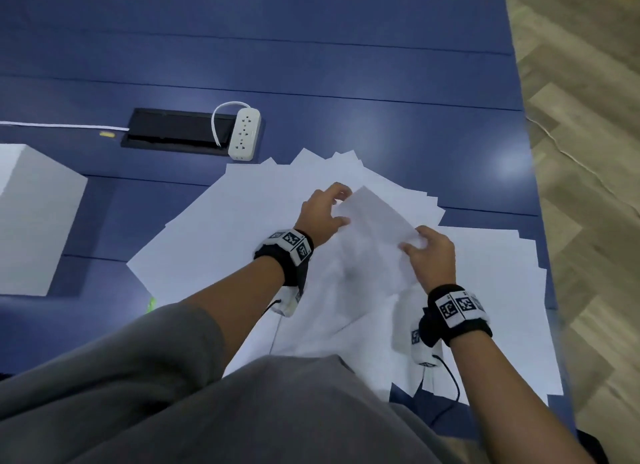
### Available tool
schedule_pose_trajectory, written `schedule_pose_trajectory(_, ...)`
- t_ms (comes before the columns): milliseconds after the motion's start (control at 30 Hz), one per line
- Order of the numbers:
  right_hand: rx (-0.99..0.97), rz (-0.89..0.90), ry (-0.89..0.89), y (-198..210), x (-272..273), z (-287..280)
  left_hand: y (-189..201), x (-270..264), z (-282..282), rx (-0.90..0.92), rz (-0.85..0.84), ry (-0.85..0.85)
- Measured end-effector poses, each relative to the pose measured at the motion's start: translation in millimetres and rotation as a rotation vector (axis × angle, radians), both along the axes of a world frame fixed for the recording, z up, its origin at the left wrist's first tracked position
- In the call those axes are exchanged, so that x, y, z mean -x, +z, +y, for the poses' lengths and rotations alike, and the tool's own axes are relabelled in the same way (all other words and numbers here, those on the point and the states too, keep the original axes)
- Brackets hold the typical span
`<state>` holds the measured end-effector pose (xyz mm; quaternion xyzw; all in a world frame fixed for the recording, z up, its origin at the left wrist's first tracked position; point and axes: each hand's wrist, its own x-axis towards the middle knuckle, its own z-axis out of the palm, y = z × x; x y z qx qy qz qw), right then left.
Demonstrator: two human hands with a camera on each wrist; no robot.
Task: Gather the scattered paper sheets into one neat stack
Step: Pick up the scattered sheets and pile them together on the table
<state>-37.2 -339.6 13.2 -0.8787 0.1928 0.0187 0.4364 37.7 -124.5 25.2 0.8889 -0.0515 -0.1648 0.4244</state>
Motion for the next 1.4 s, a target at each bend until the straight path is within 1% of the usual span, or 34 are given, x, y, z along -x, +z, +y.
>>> schedule_pose_trajectory(67, 0.046, -0.053, -0.083, 6.0, -5.0, -6.3, -8.3, 12.7, 19.0, -0.201, 0.043, 0.126)
schedule_pose_trajectory(133, 0.002, -0.120, -0.153, 10.5, -6.7, -12.9, -18.9, 34.1, 38.4, -0.393, 0.139, 0.207)
schedule_pose_trajectory(200, -0.056, -0.192, -0.220, 15.3, -4.8, -17.5, -31.0, 60.7, 53.2, -0.548, 0.241, 0.210)
schedule_pose_trajectory(233, -0.082, -0.224, -0.260, 18.3, -2.3, -18.8, -36.4, 74.3, 57.9, -0.596, 0.295, 0.194)
schedule_pose_trajectory(300, -0.125, -0.275, -0.329, 22.9, 3.2, -19.0, -46.3, 98.1, 63.3, -0.655, 0.387, 0.162)
schedule_pose_trajectory(367, -0.164, -0.287, -0.389, 23.5, 10.5, -16.8, -54.1, 113.7, 65.7, -0.708, 0.435, 0.121)
schedule_pose_trajectory(533, -0.327, -0.199, -0.480, 11.6, 23.8, -3.4, -55.5, 125.5, 66.1, -0.755, 0.387, 0.037)
schedule_pose_trajectory(600, -0.357, -0.132, -0.479, 7.7, 27.3, 5.8, -52.5, 126.5, 66.1, -0.760, 0.376, 0.023)
schedule_pose_trajectory(700, -0.351, -0.055, -0.436, 2.9, 35.0, 21.7, -50.5, 123.8, 68.3, -0.760, 0.386, 0.030)
schedule_pose_trajectory(767, -0.338, 0.009, -0.398, 0.0, 40.3, 30.4, -48.4, 119.4, 68.9, -0.722, 0.392, 0.074)
schedule_pose_trajectory(833, -0.347, 0.057, -0.386, -4.2, 45.7, 38.7, -45.6, 113.8, 70.9, -0.632, 0.375, 0.143)
schedule_pose_trajectory(967, -0.395, 0.096, -0.388, -13.7, 55.7, 54.5, -39.0, 96.8, 78.6, -0.314, 0.367, 0.305)
schedule_pose_trajectory(1033, -0.440, 0.163, -0.373, -17.2, 59.6, 63.0, -31.2, 88.2, 78.4, -0.144, 0.332, 0.395)
schedule_pose_trajectory(1100, -0.493, 0.235, -0.337, -15.0, 63.9, 73.8, -20.8, 80.1, 74.3, -0.001, 0.291, 0.444)
schedule_pose_trajectory(1200, -0.495, 0.310, -0.197, -10.7, 70.9, 89.7, -4.0, 70.6, 62.7, 0.116, 0.299, 0.451)
schedule_pose_trajectory(1300, -0.462, 0.380, -0.002, -10.0, 76.2, 101.7, 5.2, 64.3, 52.9, 0.201, 0.405, 0.484)
schedule_pose_trajectory(1400, -0.452, 0.378, 0.182, -3.5, 78.3, 111.8, 4.3, 57.6, 47.3, 0.325, 0.503, 0.578)
